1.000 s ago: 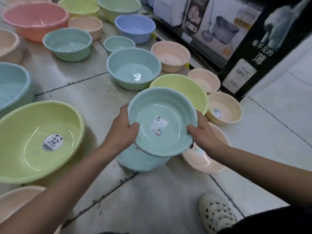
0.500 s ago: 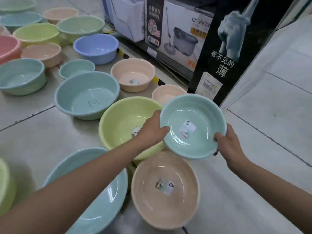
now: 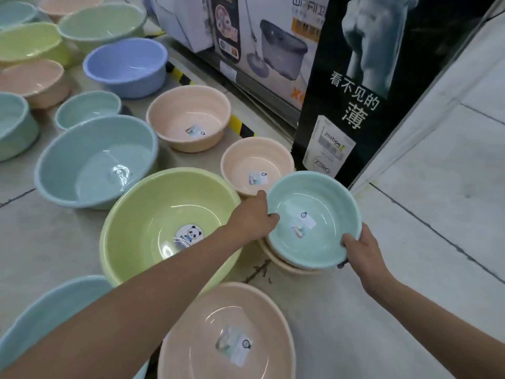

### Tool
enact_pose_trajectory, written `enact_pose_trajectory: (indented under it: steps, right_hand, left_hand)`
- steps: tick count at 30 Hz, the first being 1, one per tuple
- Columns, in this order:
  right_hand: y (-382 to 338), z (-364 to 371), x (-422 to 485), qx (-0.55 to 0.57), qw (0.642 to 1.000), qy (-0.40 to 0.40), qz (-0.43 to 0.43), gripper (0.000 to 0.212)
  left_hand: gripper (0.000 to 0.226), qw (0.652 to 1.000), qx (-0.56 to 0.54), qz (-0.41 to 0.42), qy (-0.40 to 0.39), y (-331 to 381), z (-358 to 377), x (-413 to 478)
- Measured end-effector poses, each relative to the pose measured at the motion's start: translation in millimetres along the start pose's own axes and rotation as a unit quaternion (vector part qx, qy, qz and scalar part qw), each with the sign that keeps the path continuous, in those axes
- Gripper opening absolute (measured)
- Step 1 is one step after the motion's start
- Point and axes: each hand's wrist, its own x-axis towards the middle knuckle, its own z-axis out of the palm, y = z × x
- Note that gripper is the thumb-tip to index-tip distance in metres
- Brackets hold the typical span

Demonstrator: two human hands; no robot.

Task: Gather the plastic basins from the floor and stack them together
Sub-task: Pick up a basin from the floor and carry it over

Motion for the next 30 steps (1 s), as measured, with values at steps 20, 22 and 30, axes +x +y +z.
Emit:
enact_pose_trajectory:
  steps: [20,22,30]
  right_hand:
    - [-14.6,32.4,-20.5,0.022,0.997,0.076,0.012,0.037]
    - [-37.4,38.1,-21.2,0.041,0.996,0.083,-0.019,0.038]
    - [-113.8,103.2,20.5,0.008,0.991,0.050,-0.124,0.033]
  left_hand:
    - [0.032,0.989,-0.128,-0.032,-0.065,-12.2,-29.2,18.0]
    - [0.022,0.989,-0.143,0.010,-0.041,-11.8,-62.5,19.1]
    - [0.033,0.956,-0.275,-0.035,0.097,-47.4,-124.4,66.7]
